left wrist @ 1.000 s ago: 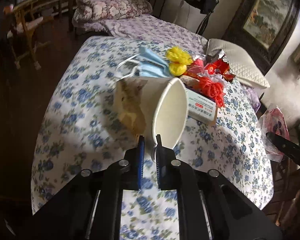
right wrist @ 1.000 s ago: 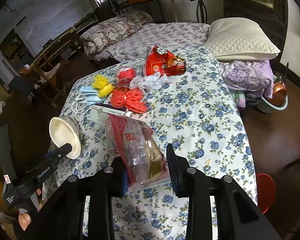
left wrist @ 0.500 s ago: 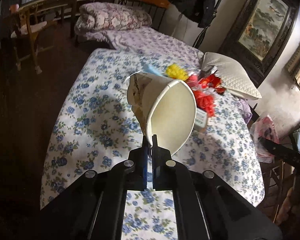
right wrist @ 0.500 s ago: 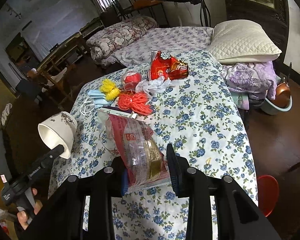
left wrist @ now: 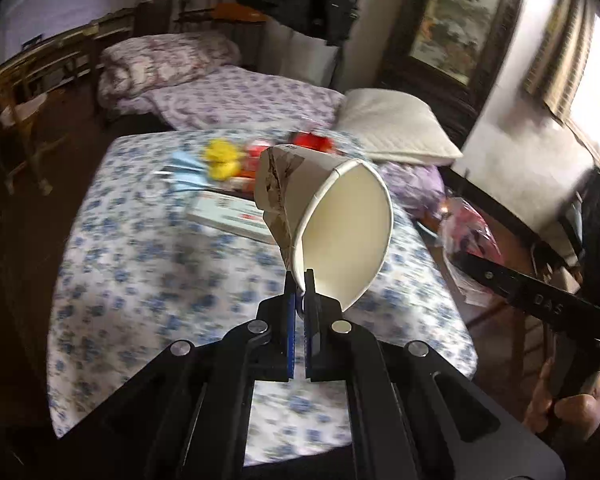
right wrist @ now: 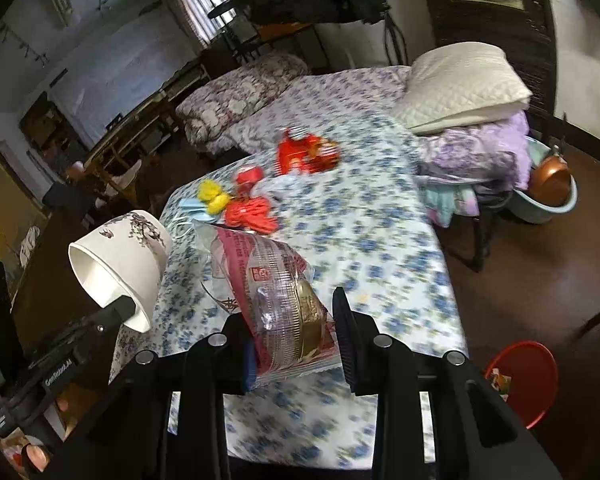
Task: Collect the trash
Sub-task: 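Carry the bag and cup to the red wastebasket and release both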
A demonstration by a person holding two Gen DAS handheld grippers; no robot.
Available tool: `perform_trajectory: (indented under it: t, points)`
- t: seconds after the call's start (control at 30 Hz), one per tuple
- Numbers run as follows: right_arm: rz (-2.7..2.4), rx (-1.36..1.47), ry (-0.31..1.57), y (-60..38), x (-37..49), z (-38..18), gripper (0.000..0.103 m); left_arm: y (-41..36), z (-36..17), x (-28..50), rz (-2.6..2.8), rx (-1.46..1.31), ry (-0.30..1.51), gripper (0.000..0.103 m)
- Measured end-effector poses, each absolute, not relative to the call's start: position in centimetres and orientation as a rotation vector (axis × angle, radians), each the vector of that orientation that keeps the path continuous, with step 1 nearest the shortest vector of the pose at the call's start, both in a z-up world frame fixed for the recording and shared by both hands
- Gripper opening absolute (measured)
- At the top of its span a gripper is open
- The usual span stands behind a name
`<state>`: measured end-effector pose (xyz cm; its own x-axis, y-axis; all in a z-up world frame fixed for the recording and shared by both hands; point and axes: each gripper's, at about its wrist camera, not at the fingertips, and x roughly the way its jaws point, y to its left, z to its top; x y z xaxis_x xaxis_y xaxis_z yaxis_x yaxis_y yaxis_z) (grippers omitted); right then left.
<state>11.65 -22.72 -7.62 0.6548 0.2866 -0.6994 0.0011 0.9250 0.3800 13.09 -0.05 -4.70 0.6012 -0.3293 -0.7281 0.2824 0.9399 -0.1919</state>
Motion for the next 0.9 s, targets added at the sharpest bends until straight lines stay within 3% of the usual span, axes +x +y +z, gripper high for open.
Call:
perform_trajectory:
  t: [0.23, 0.6, 0.9]
  points:
    - [0.048, 0.391, 0.857, -31.0, 6.7, -9.6, 0.033, -9.9, -5.6, 11.5, -0.494, 0.025, 0.905, 0.004]
    - [-0.176, 0.498, 0.998, -44.7, -0.3, -20.1, 0.033, -27.0, -11.3, 9.4, -0.653, 0.183, 0.990, 0.004]
    - [-0.226, 0.576, 1.058, -49.3, -1.7, -26.9, 0.033, -34.6, -16.0, 8.9, -0.697, 0.276, 1.056, 0.004]
